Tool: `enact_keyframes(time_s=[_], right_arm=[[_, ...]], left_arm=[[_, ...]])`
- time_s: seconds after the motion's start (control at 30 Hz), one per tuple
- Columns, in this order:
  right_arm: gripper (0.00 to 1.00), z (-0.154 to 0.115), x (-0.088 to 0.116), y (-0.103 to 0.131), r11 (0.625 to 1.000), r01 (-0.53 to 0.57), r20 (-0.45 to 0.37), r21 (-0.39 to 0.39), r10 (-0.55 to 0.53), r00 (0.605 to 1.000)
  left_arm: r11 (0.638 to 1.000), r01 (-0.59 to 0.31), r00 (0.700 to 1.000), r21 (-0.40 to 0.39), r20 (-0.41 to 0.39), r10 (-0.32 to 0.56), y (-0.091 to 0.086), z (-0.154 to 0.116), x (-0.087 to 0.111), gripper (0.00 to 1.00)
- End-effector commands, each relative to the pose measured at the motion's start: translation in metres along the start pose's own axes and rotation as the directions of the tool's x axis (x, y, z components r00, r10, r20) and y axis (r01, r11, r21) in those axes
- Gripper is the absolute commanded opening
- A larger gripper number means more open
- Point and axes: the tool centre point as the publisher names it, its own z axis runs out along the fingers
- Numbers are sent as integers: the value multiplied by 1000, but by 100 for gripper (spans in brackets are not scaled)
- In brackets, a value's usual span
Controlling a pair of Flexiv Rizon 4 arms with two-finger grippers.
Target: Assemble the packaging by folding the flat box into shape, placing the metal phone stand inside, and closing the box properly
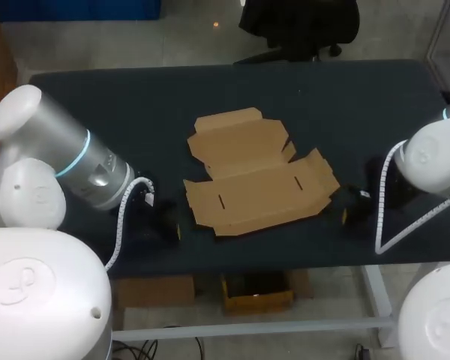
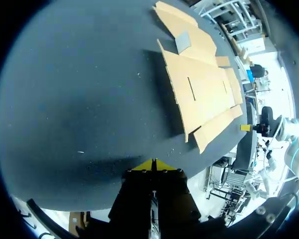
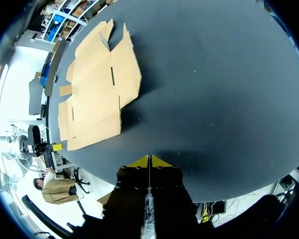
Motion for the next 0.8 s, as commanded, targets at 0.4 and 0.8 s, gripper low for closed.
enact_keyframes(time_s=[0.4,0.8], right_arm=[[0,-33,-13,-2,999,36,-12,4,-36,999],[3,-50,-26,-4,999,33,-3,-11,-33,999]], left_arm=[[998,18,1000,56,19,-20,3,-21,-4,0],[997,27,999,69,17,-29,-3,-26,0,33]])
